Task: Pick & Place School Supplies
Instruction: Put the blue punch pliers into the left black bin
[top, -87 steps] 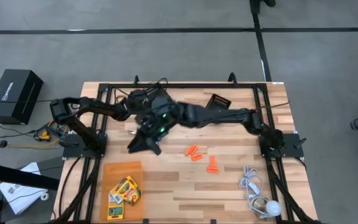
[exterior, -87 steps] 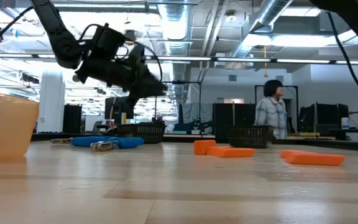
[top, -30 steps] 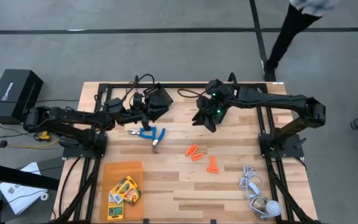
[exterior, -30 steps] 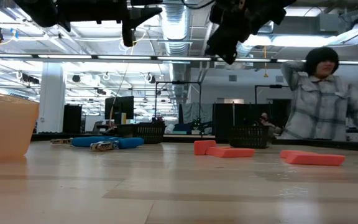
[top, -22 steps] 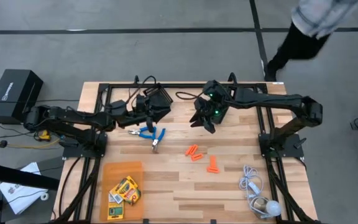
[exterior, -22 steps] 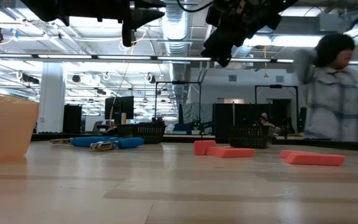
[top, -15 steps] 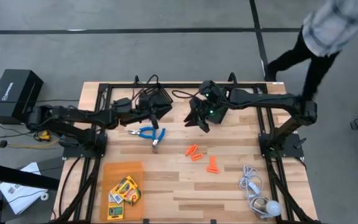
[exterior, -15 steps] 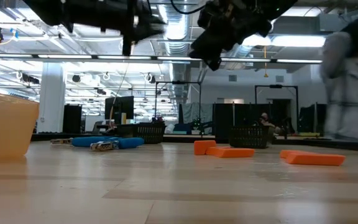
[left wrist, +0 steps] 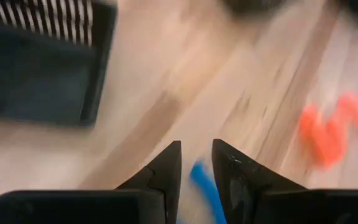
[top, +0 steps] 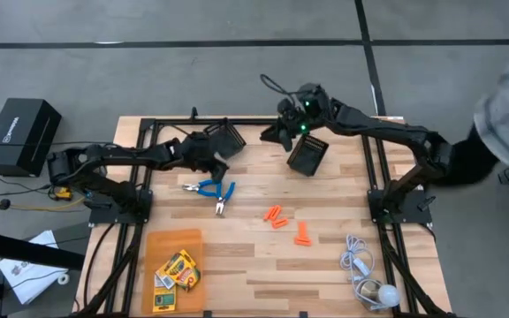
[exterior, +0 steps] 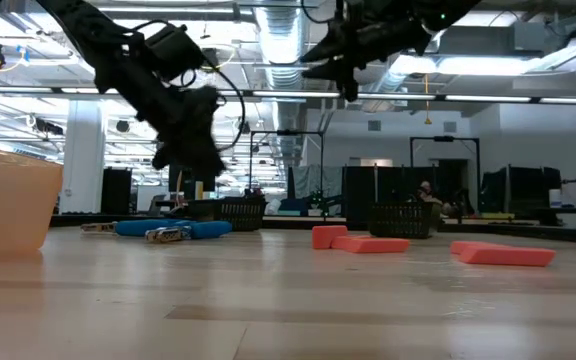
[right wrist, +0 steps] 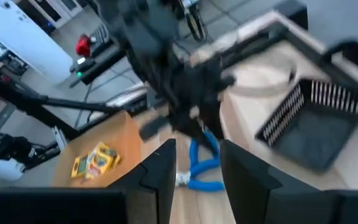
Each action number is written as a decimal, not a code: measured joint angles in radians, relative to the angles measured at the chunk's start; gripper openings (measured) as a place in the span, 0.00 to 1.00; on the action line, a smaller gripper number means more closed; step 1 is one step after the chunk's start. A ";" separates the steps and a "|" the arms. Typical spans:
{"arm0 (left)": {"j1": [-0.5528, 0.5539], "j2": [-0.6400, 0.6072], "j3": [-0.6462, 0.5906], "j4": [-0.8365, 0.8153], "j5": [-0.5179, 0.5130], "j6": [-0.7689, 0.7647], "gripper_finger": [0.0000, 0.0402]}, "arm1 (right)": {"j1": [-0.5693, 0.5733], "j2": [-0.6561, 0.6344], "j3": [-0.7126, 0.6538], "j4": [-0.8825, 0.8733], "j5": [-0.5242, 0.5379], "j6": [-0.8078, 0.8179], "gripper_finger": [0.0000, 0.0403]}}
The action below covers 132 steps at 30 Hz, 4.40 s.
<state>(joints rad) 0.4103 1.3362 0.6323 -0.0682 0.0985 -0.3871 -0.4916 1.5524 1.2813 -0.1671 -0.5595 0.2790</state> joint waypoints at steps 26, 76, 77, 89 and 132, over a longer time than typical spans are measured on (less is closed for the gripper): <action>-0.016 -0.023 0.015 -0.355 0.007 0.636 0.22 | -0.098 -0.002 0.094 -0.002 -0.179 -0.131 0.29; -0.019 0.101 0.003 -0.272 -0.064 0.387 0.08 | -0.101 -0.001 0.094 0.004 -0.203 -0.129 0.29; -0.022 0.089 0.013 -0.272 -0.062 0.374 0.08 | -0.101 -0.001 0.094 0.004 -0.203 -0.129 0.29; 0.000 -0.037 0.151 -0.258 -0.194 -0.022 0.08 | -0.100 0.000 0.094 0.013 -0.203 -0.133 0.29; 0.251 0.263 0.163 0.206 -0.474 -0.823 0.13 | -0.099 0.000 0.094 0.069 -0.386 -0.174 0.29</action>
<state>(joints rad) 0.6609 1.5993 0.7956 0.1377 -0.3752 -1.2104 -0.5907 1.5520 1.3750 -0.0978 -0.9459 0.1047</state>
